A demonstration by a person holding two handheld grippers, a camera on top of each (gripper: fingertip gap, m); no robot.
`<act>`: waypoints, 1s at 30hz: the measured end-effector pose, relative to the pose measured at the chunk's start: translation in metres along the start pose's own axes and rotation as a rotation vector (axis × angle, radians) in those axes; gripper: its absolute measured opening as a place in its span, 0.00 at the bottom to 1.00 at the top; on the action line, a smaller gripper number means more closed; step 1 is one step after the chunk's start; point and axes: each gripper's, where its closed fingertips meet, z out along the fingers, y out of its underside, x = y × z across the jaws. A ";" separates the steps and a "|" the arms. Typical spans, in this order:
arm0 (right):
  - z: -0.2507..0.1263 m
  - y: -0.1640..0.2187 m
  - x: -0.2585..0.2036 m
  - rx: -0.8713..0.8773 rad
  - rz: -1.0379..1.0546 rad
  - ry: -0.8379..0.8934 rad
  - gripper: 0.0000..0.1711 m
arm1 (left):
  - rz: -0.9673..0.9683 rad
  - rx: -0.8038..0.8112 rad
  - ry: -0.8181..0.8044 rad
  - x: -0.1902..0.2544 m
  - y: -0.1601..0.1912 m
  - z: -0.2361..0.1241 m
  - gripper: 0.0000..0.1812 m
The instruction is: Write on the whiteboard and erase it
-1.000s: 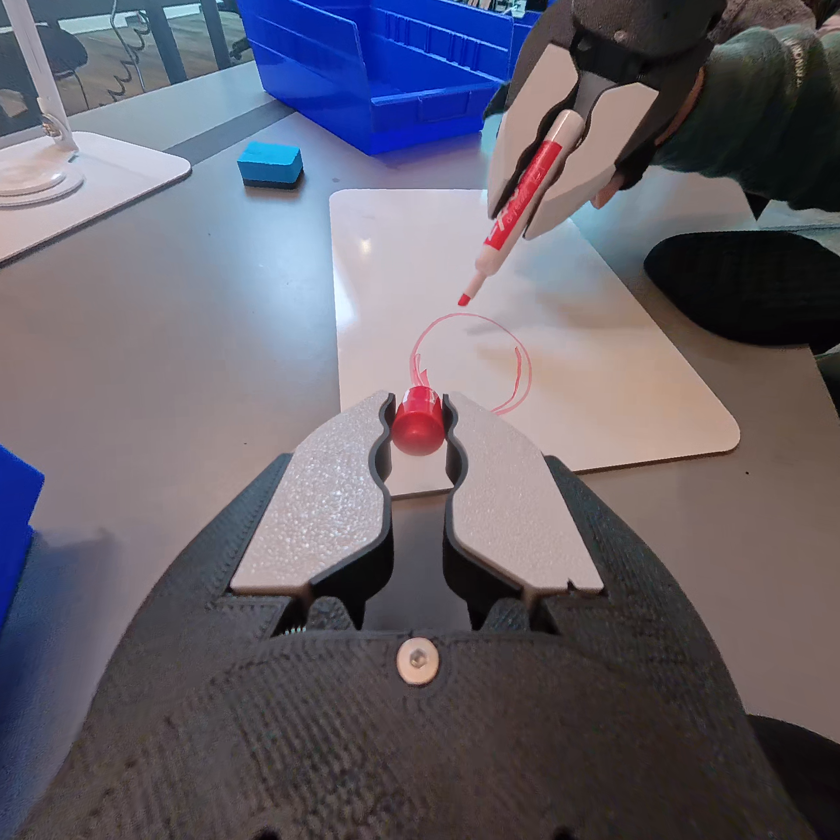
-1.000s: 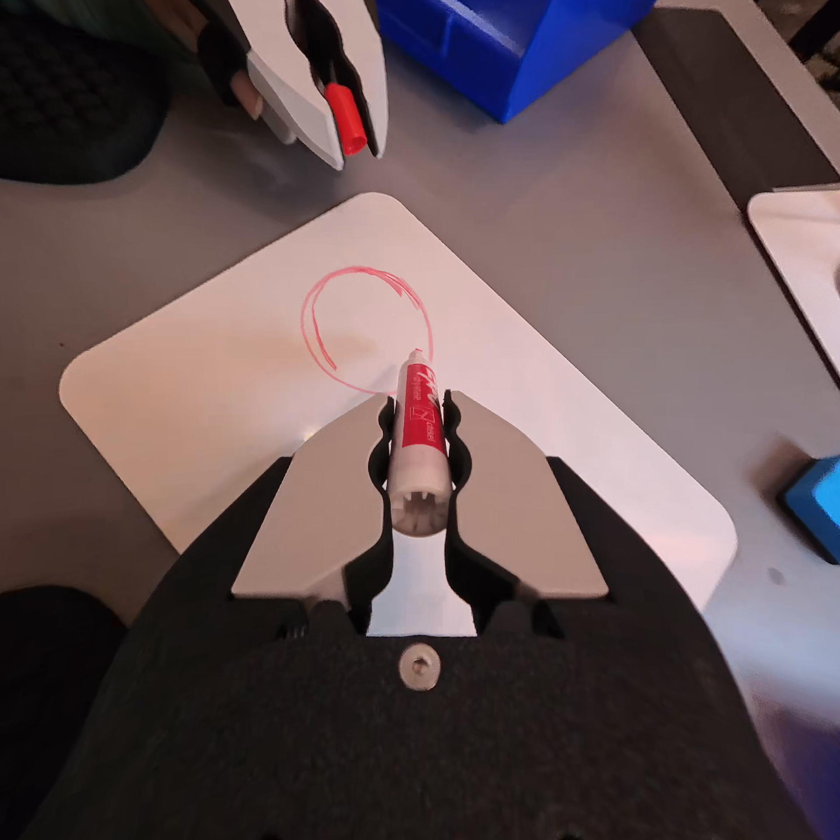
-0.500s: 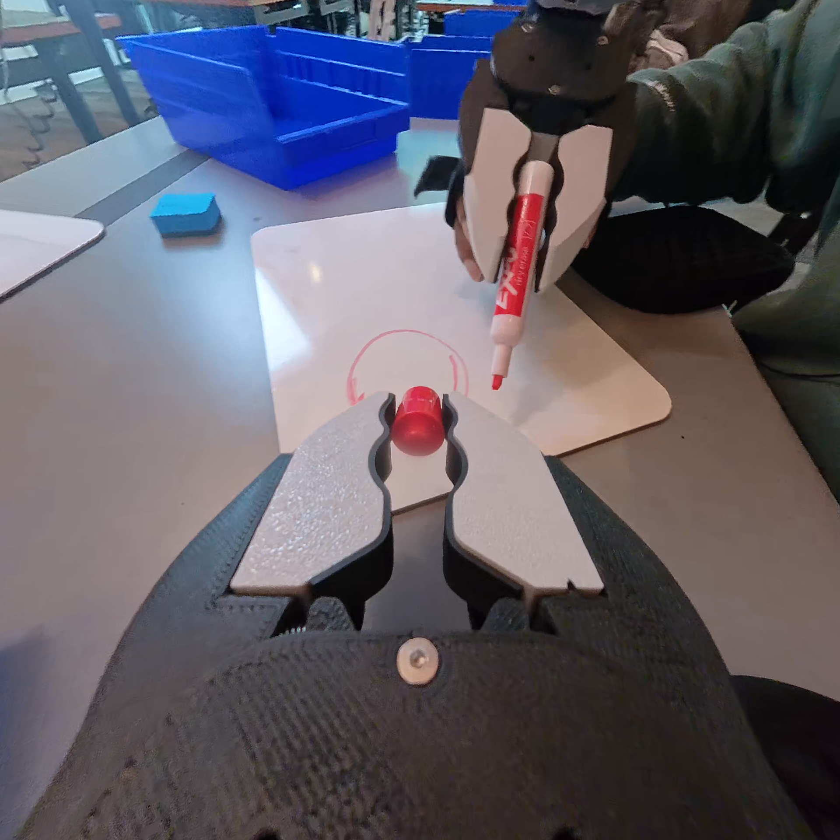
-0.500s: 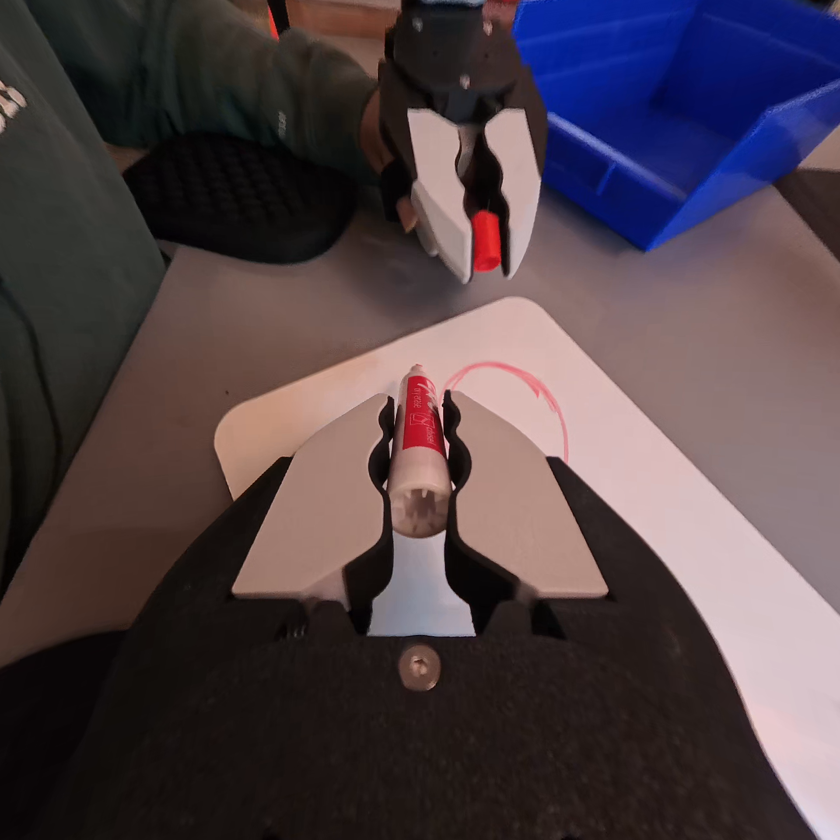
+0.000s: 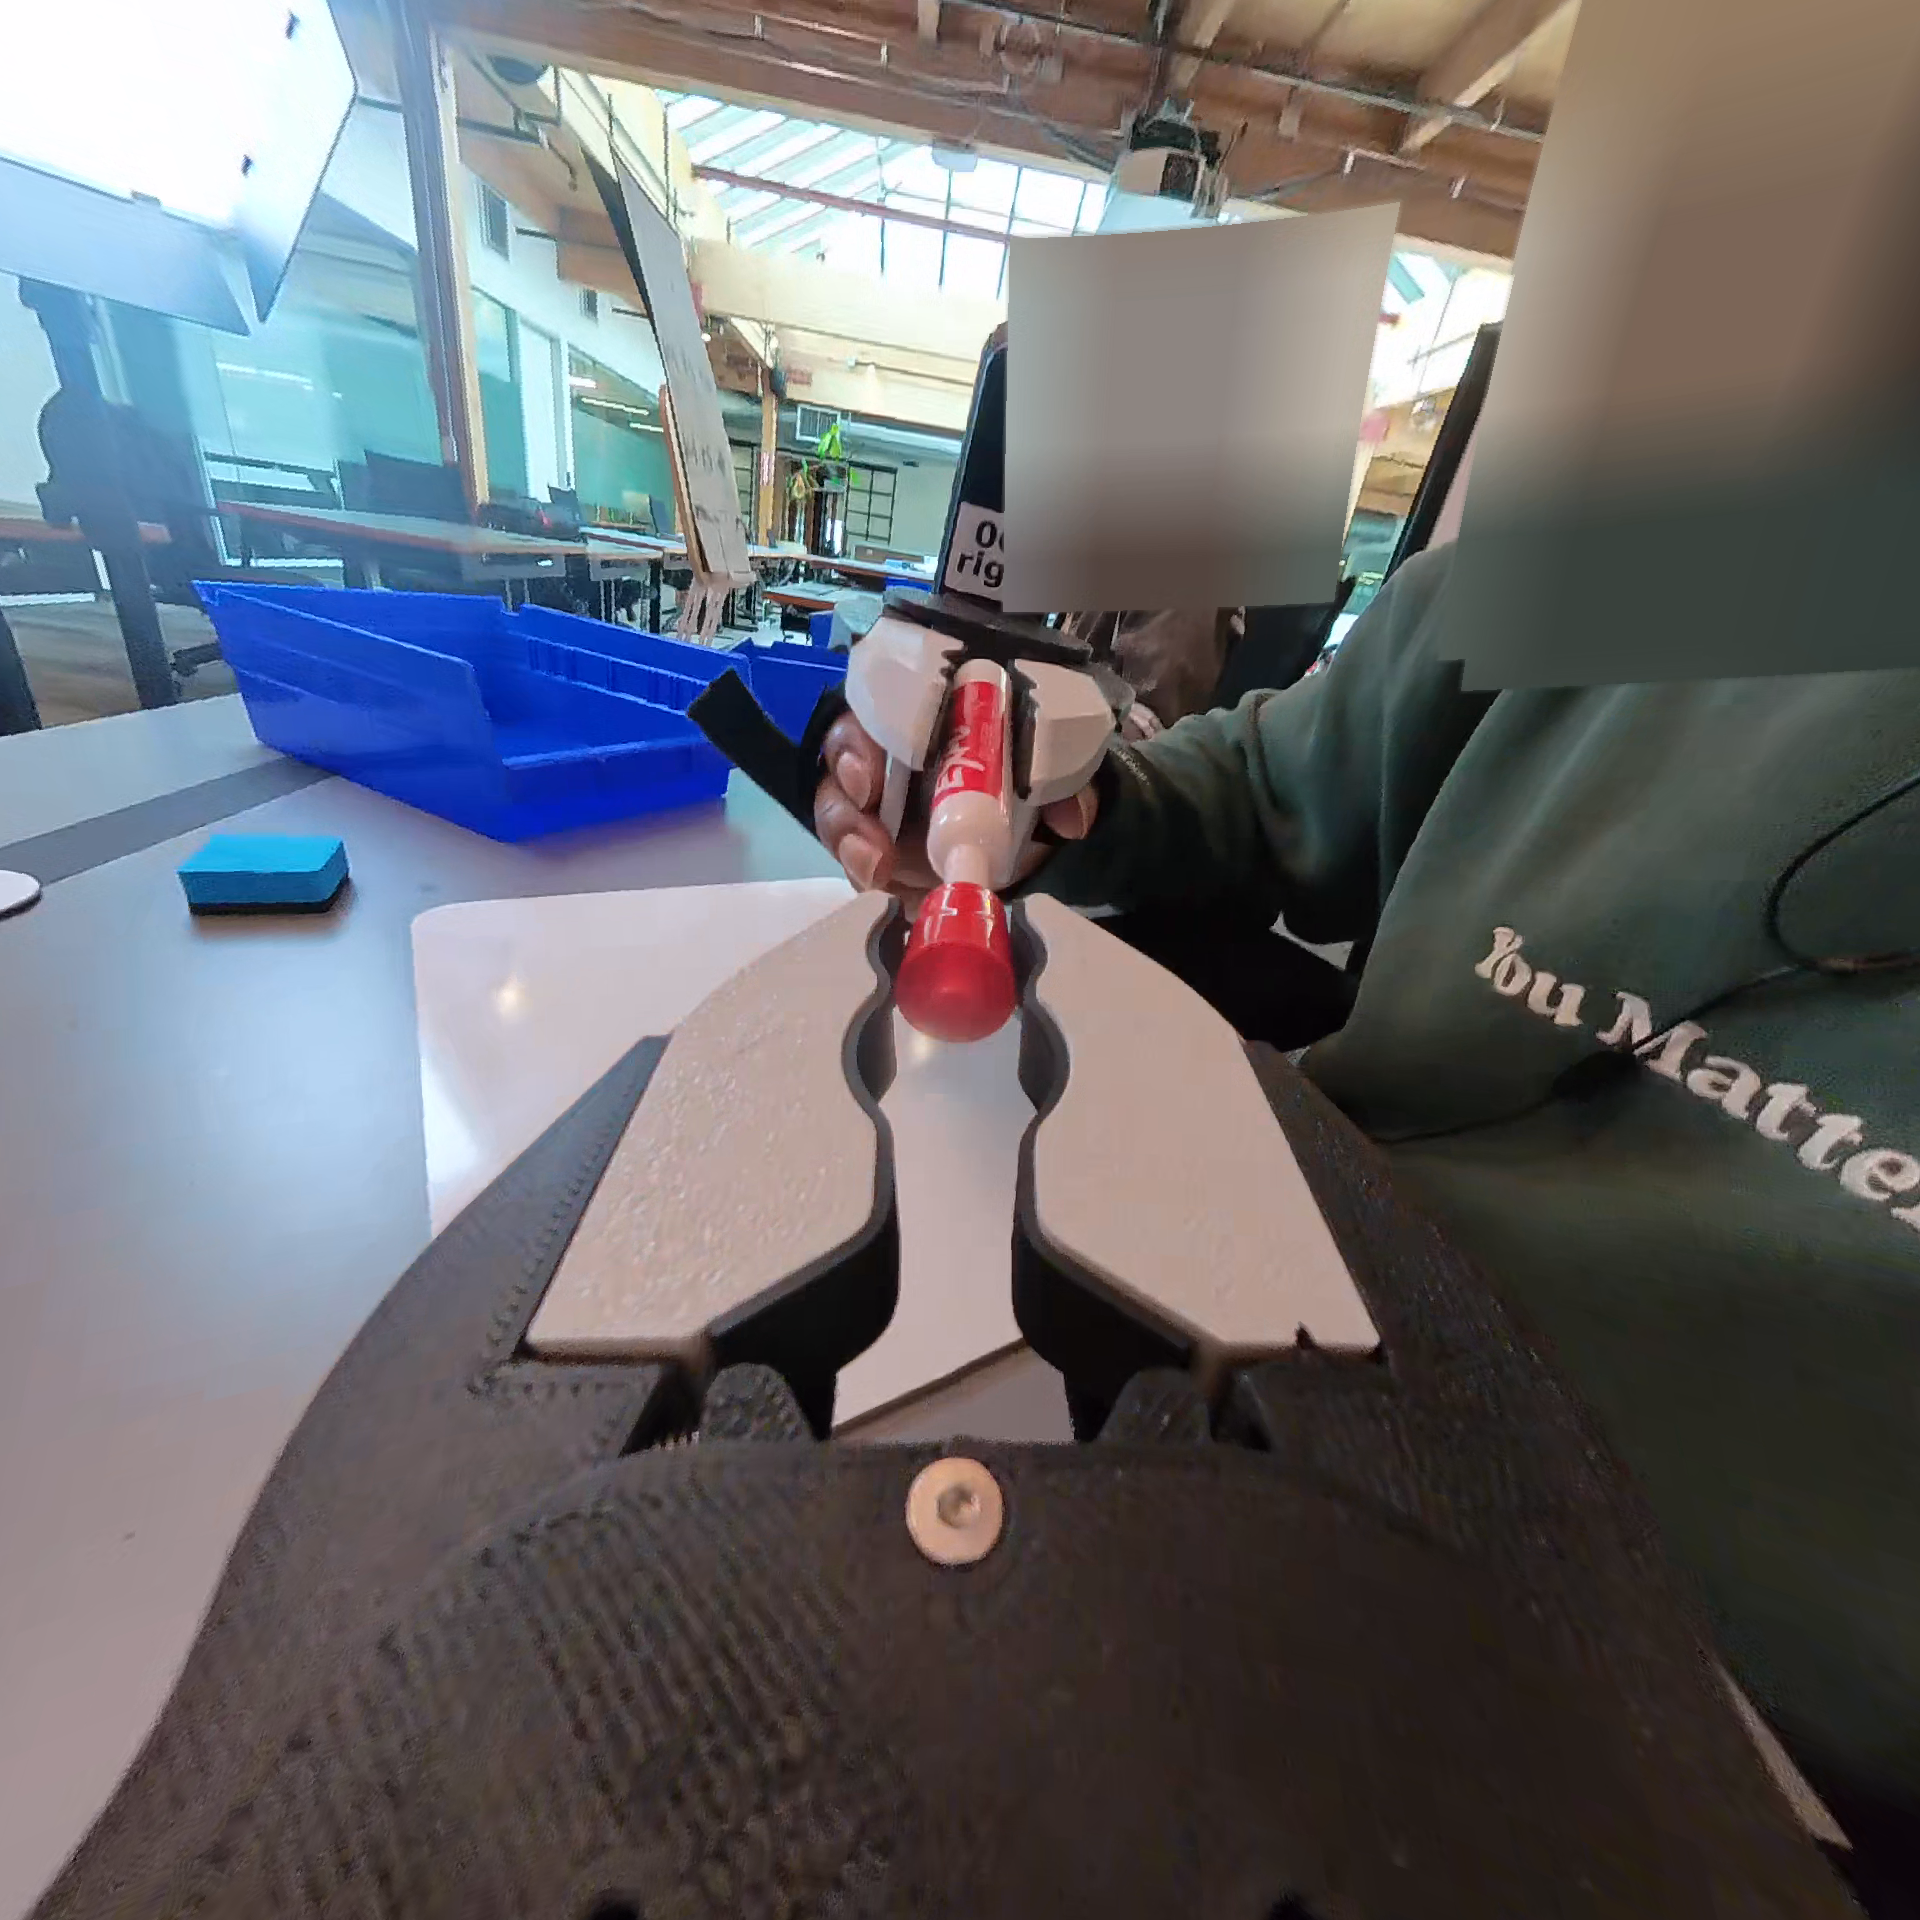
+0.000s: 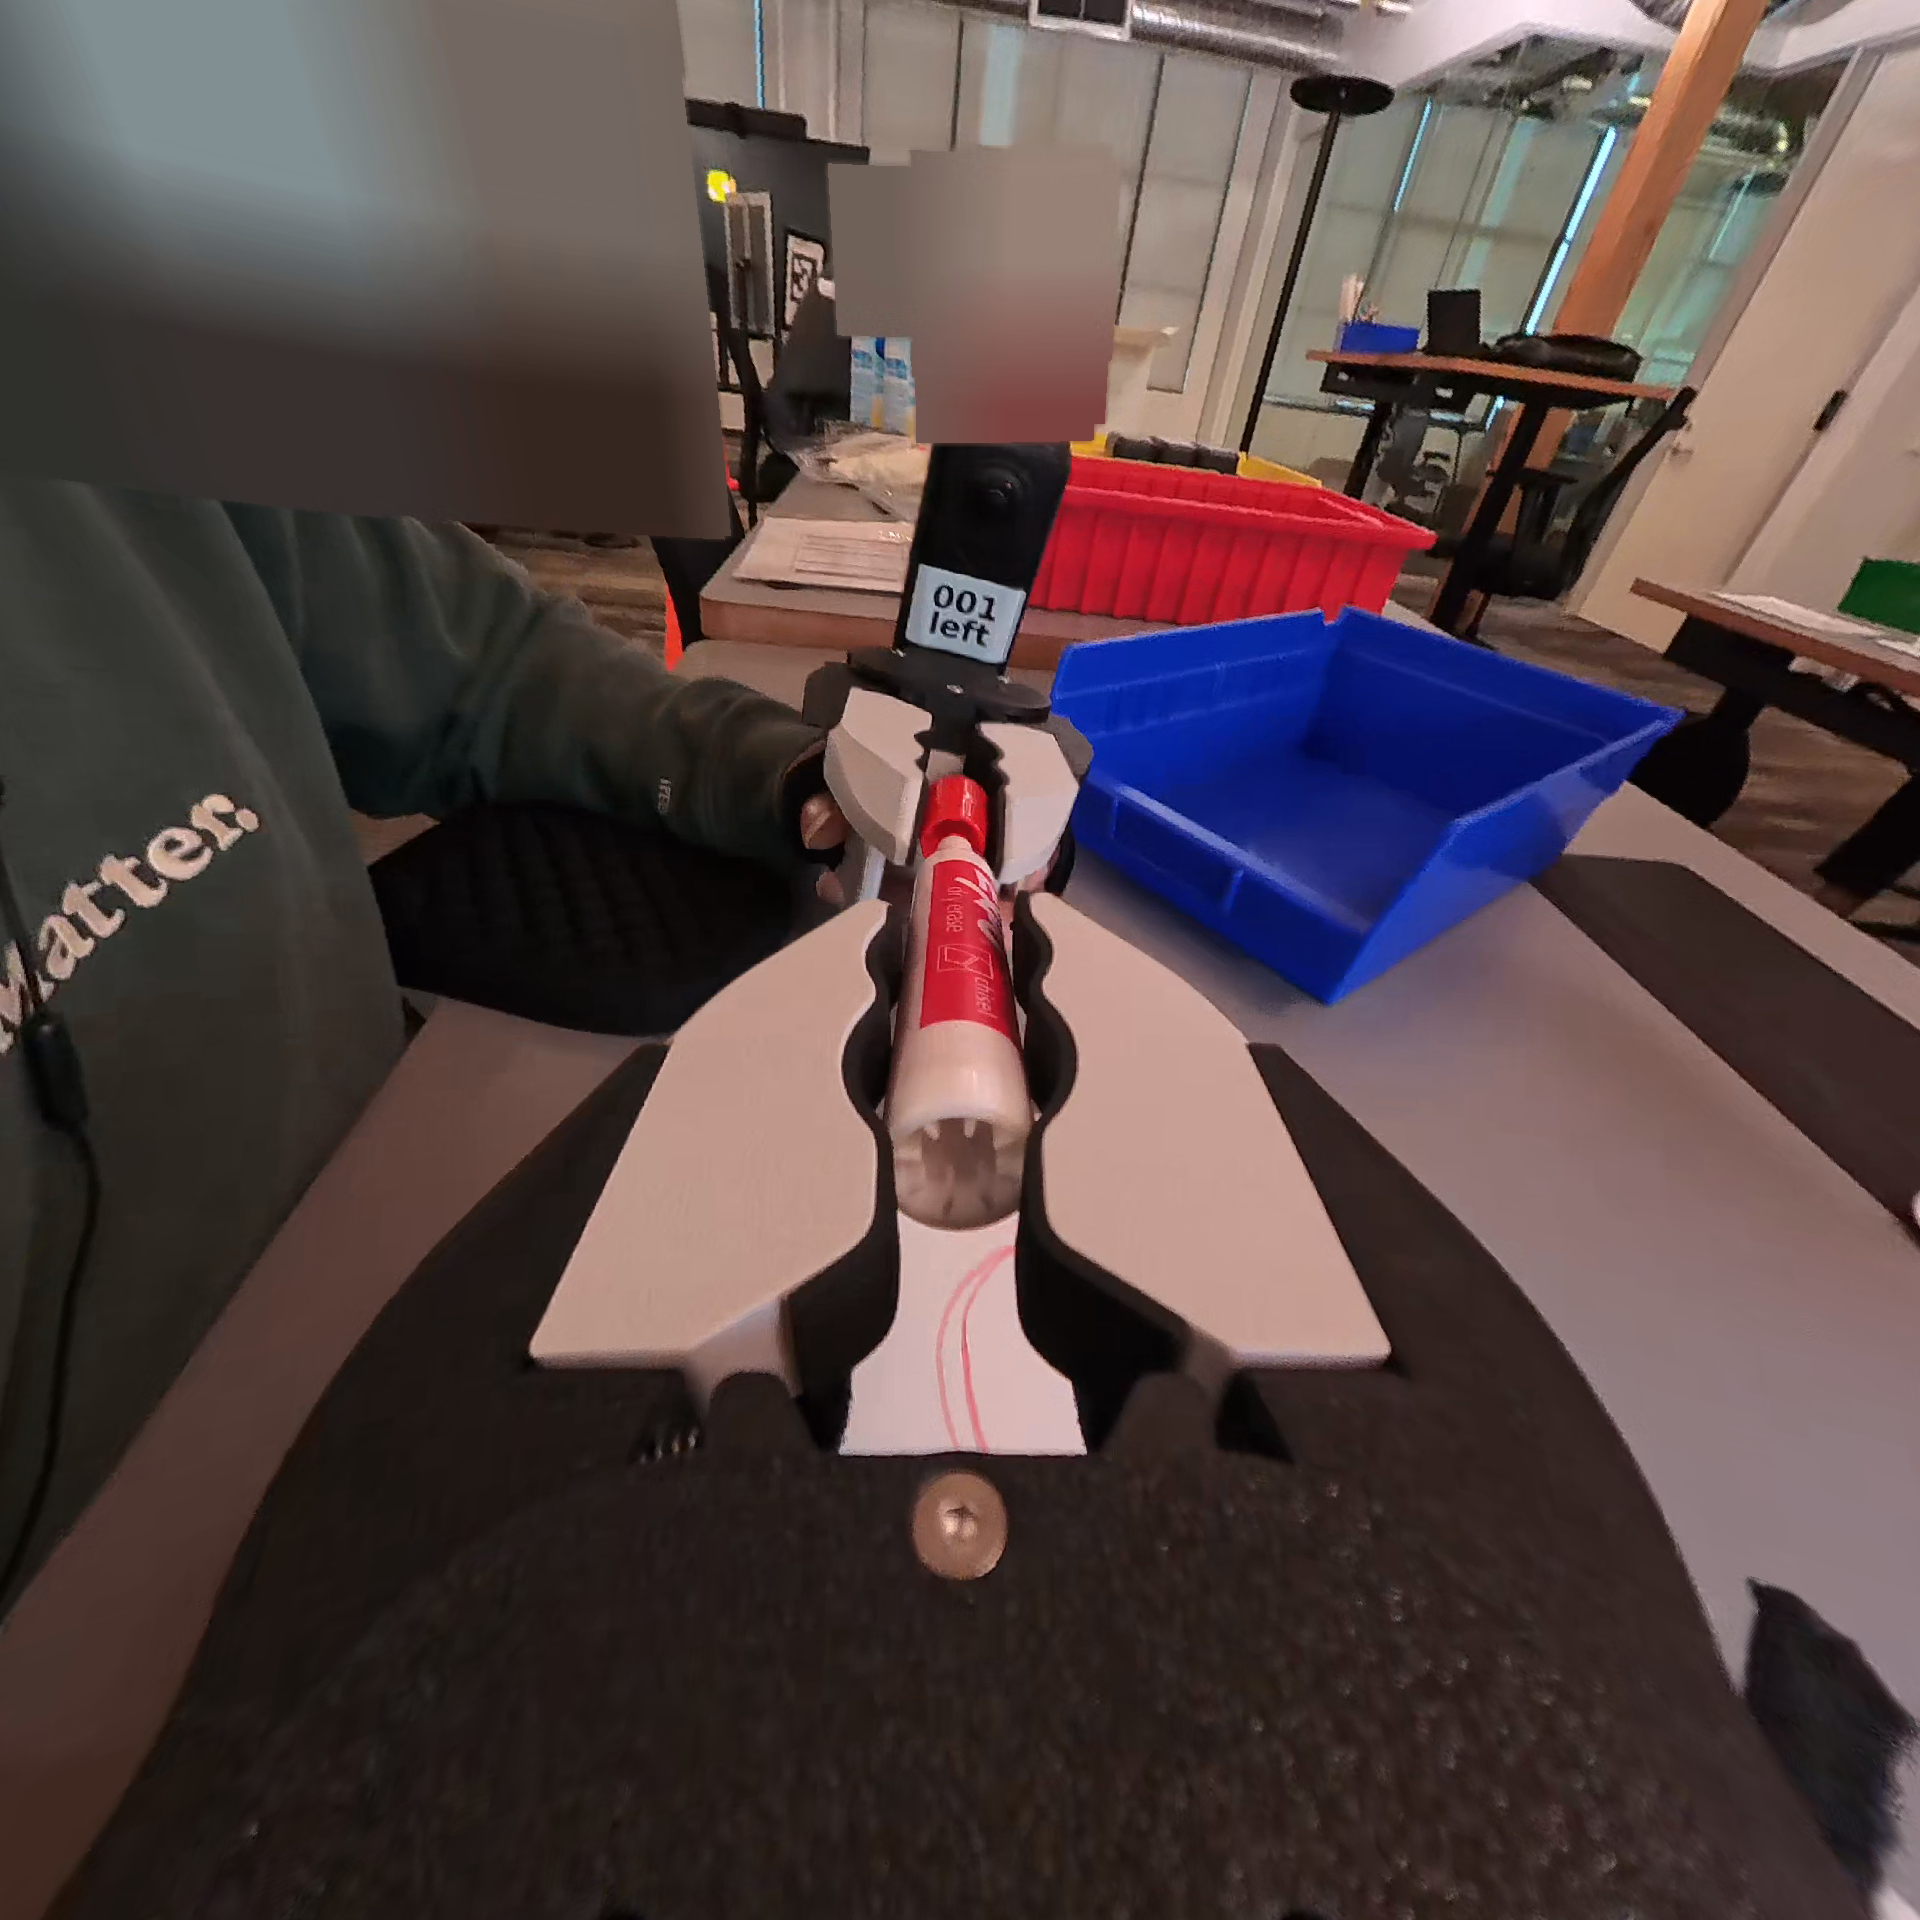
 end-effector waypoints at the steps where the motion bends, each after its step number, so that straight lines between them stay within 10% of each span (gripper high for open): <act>1: 0.004 -0.002 -0.001 0.004 -0.004 -0.006 0.12 | -0.007 0.014 0.005 0.002 -0.003 0.001 0.11; 30: 0.008 -0.016 0.015 -0.028 -0.078 0.034 0.15 | -0.109 0.195 -0.054 -0.007 -0.042 -0.015 0.10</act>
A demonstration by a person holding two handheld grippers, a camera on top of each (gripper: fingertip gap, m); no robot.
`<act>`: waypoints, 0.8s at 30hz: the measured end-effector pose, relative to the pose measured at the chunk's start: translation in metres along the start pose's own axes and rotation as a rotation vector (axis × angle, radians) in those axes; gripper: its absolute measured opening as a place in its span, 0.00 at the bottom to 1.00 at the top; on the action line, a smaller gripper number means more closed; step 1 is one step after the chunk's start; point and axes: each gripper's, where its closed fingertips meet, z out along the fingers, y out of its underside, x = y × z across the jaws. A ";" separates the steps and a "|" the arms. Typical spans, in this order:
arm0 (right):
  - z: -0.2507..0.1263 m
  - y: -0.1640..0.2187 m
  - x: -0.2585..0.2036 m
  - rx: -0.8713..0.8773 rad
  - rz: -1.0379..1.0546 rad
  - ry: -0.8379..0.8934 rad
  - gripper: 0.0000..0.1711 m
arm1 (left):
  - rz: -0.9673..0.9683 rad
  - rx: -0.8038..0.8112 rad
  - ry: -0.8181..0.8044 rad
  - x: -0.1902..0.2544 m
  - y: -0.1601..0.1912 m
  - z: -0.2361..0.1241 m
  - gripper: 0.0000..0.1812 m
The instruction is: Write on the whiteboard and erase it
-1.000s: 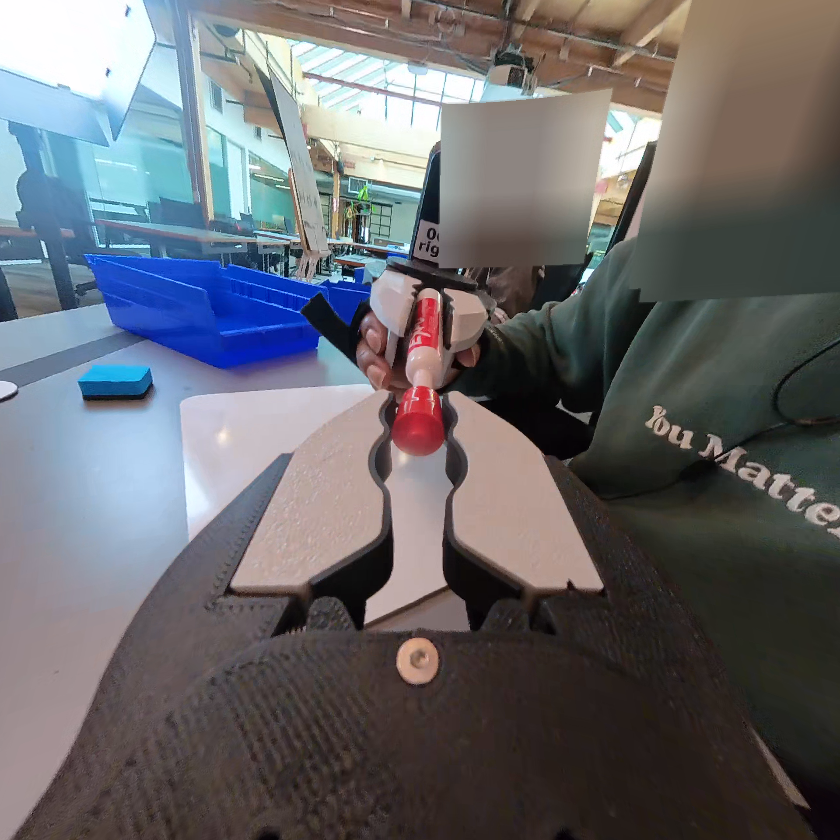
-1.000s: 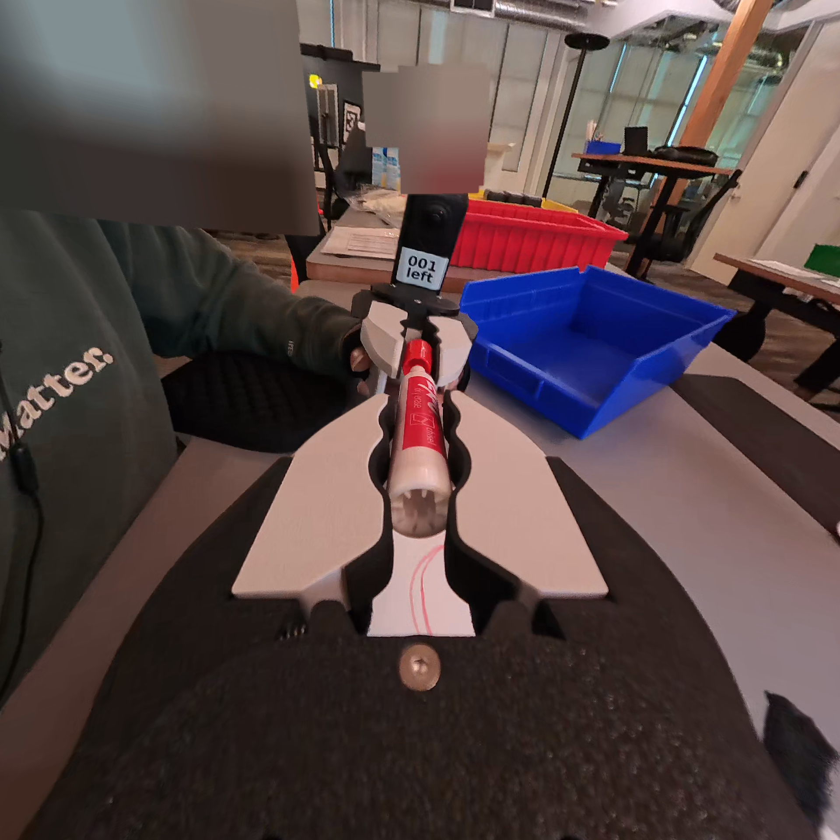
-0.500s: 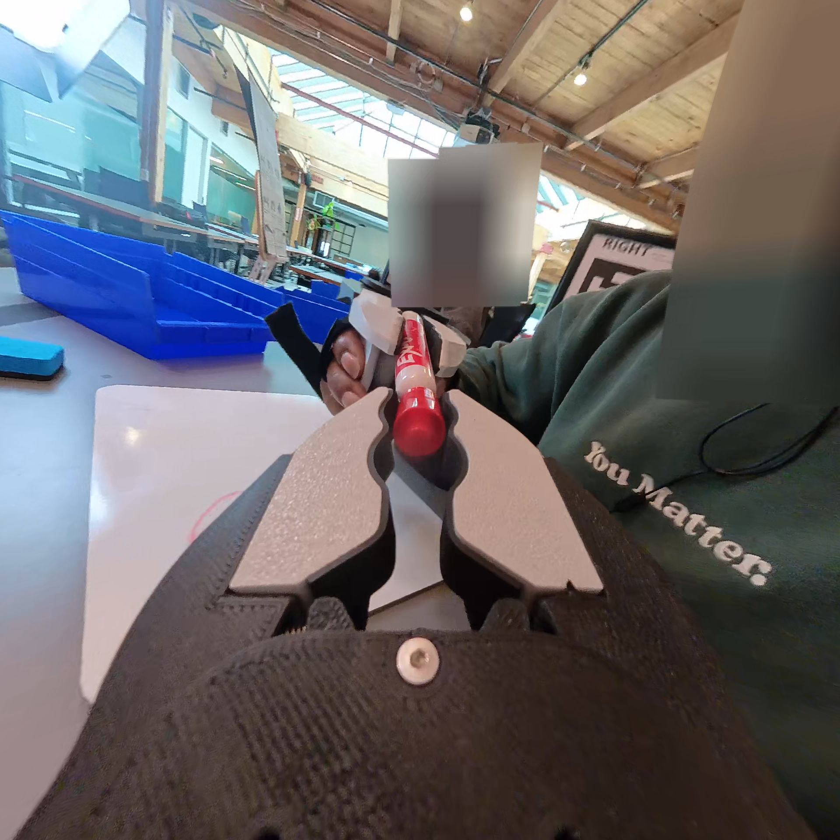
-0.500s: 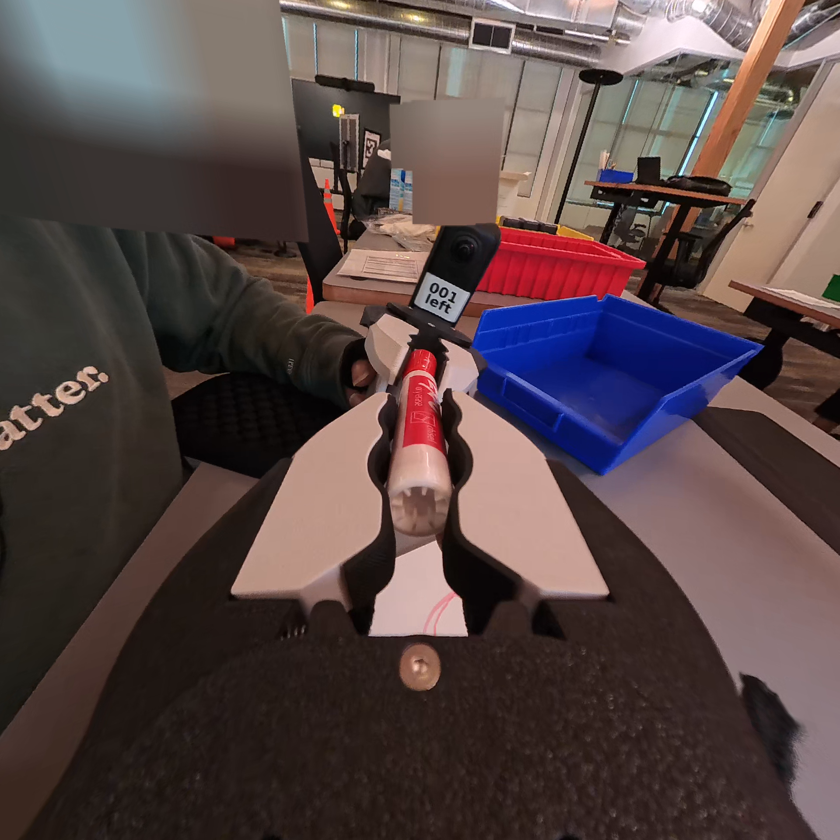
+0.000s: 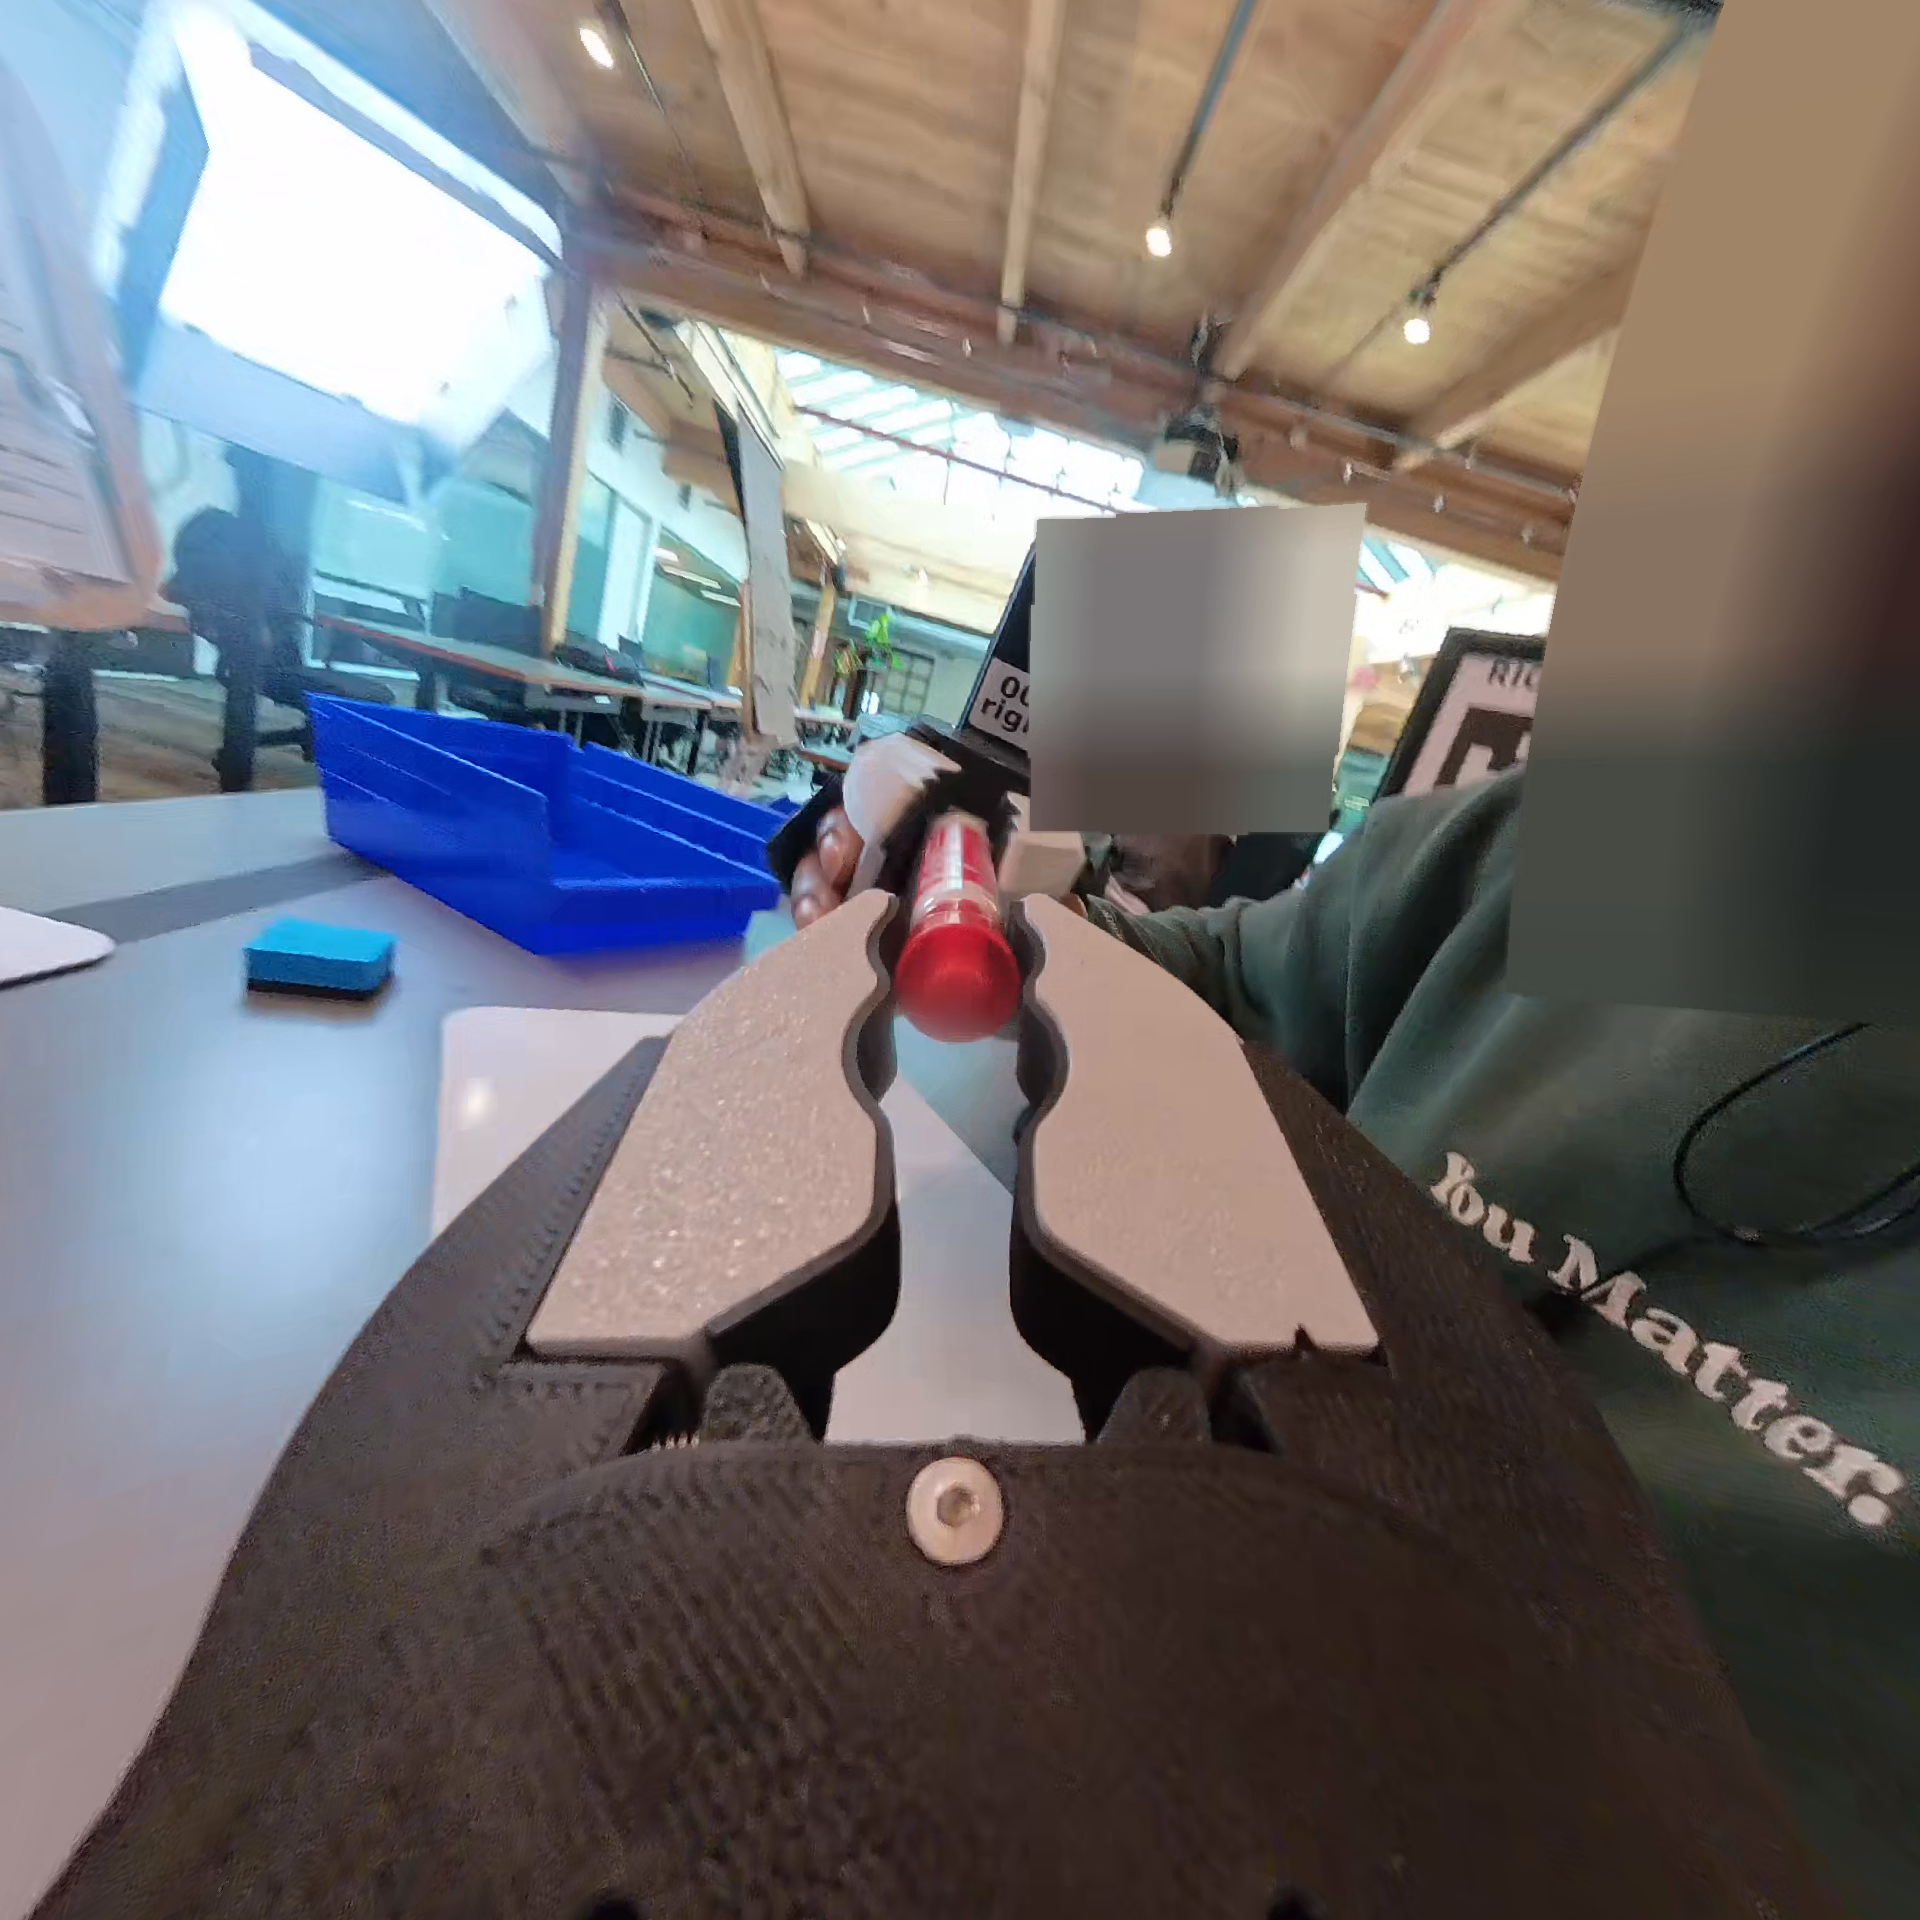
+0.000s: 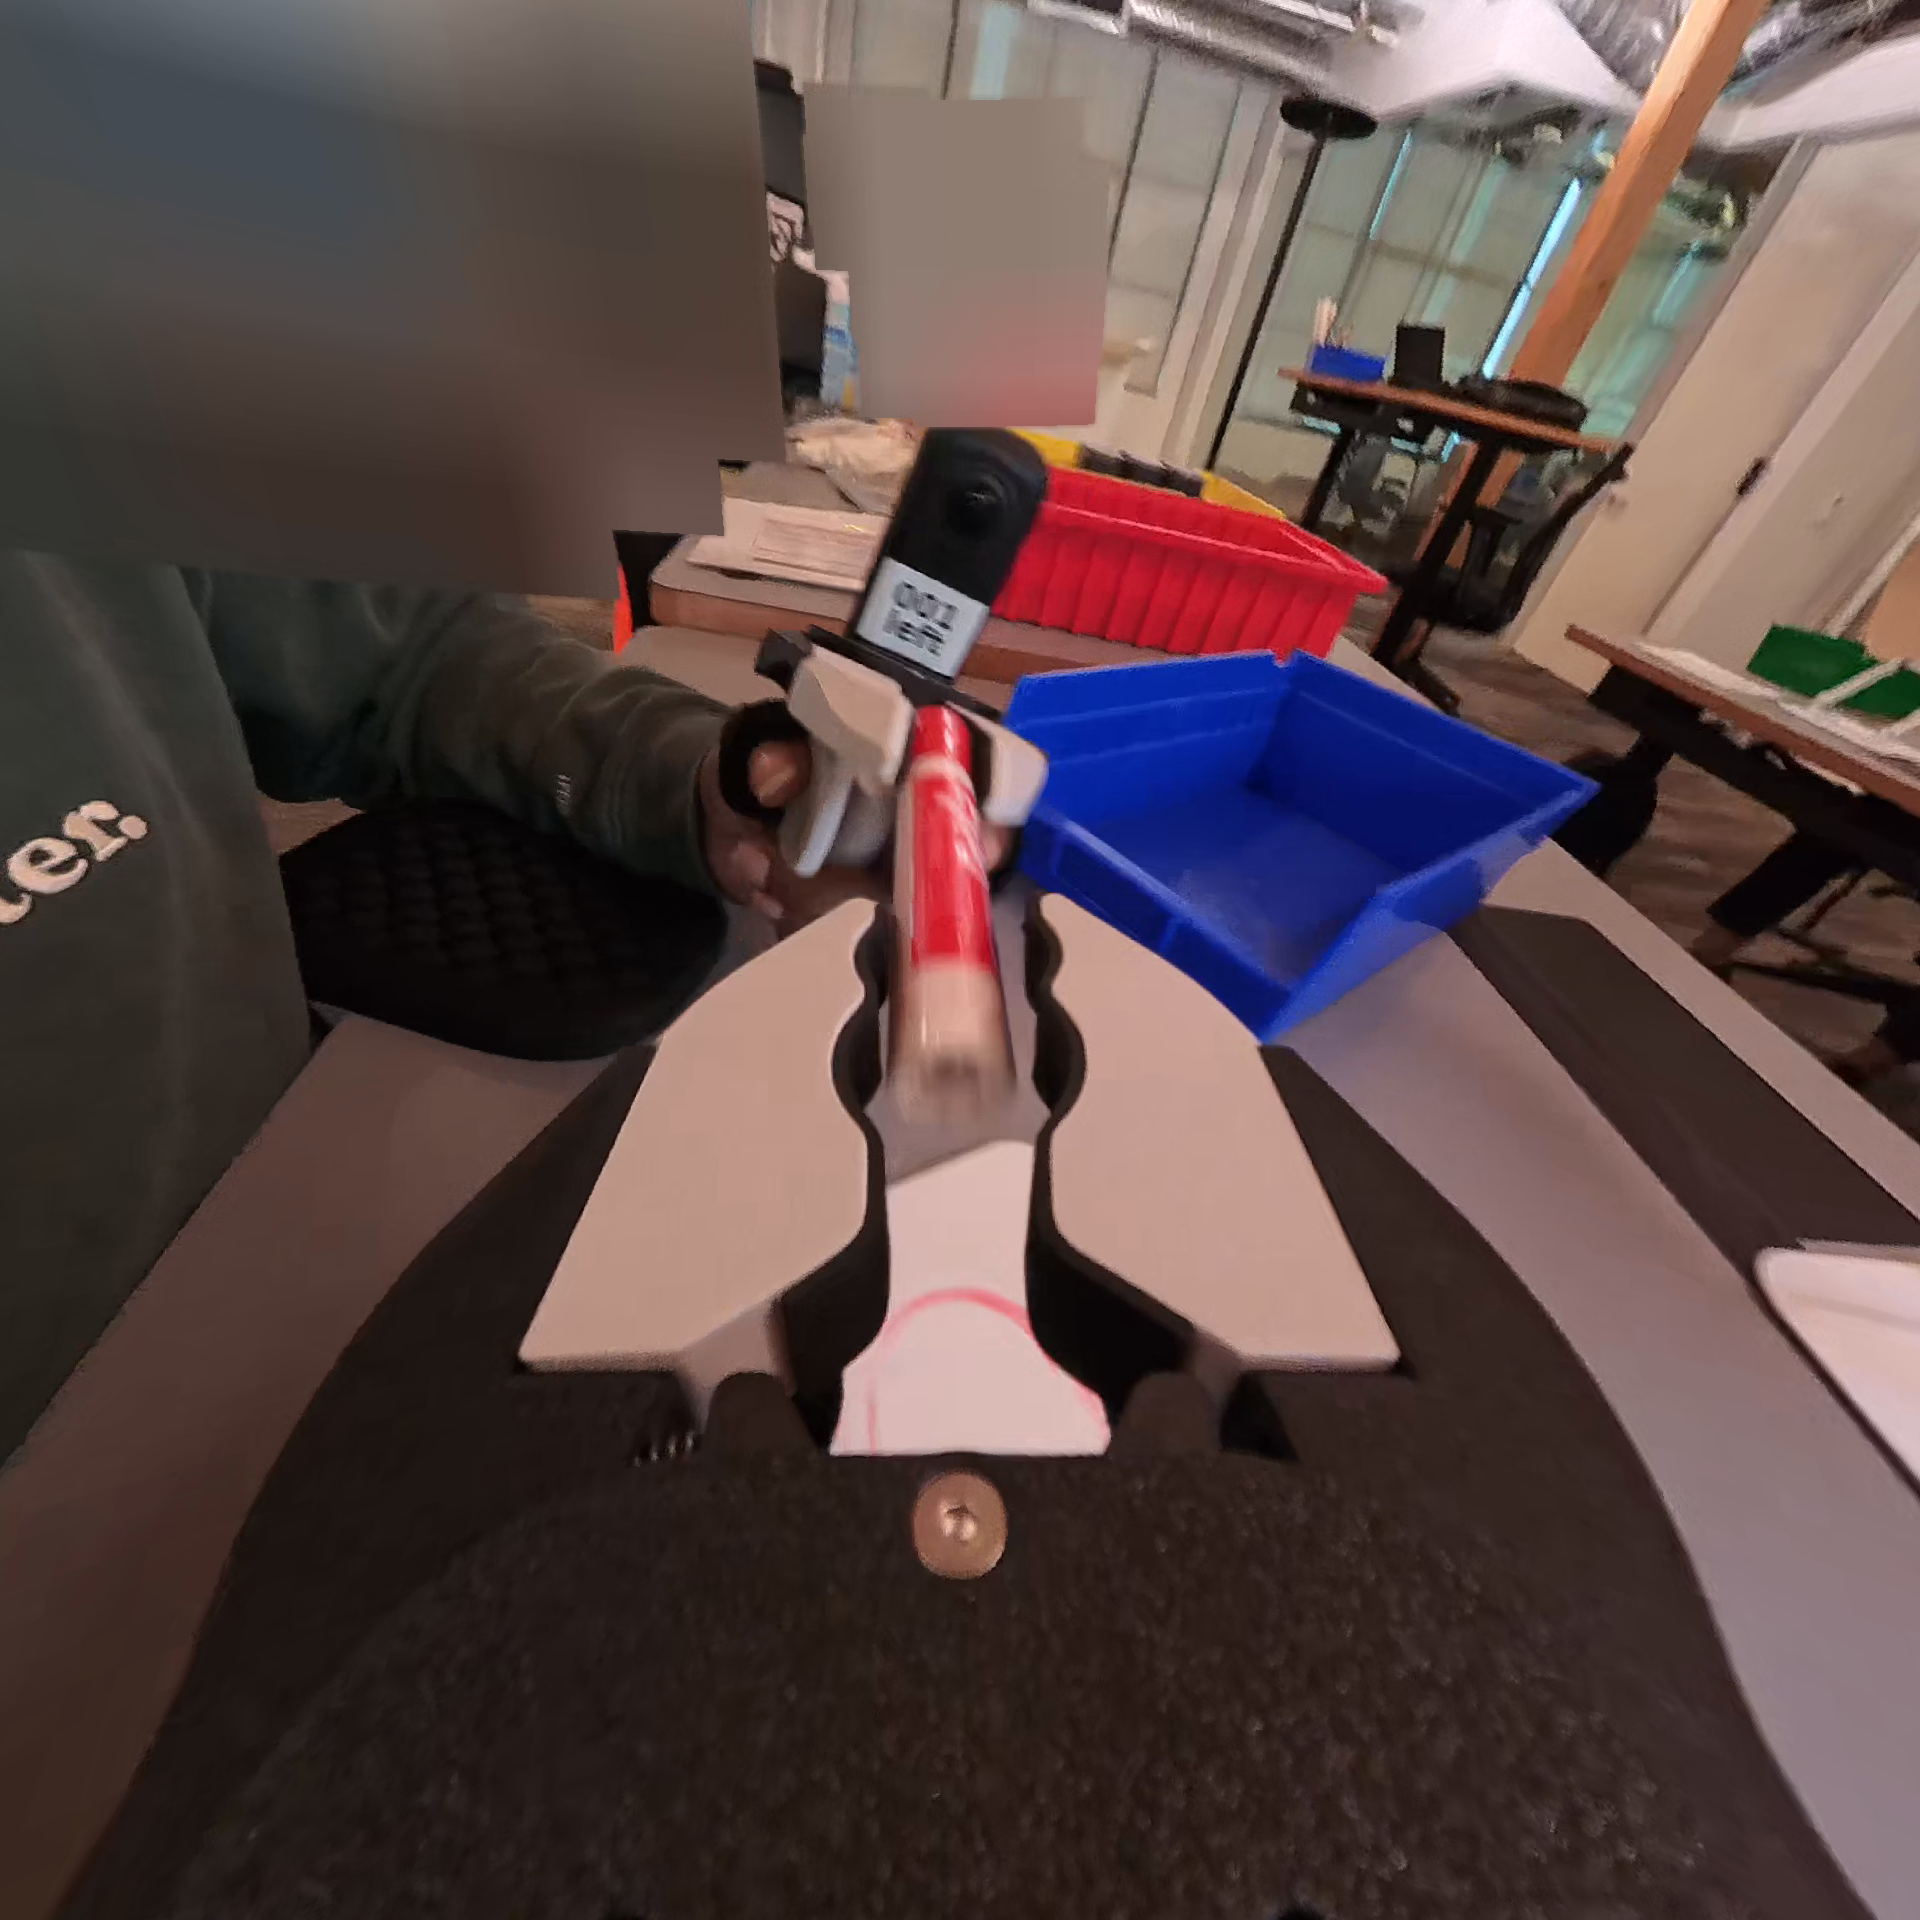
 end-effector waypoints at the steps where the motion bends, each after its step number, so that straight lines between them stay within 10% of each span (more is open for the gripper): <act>1: -0.012 -0.002 0.015 -0.034 0.027 0.006 0.17 | -0.005 0.009 -0.018 -0.006 -0.005 -0.008 0.11; 11: -0.156 0.147 0.228 -1.247 -0.109 0.127 0.32 | -0.005 -0.062 -0.030 -0.015 0.019 -0.011 0.11; 24: -0.153 0.224 0.262 -1.424 -0.050 -0.104 0.32 | -0.033 -0.116 -0.068 -0.033 0.028 -0.019 0.11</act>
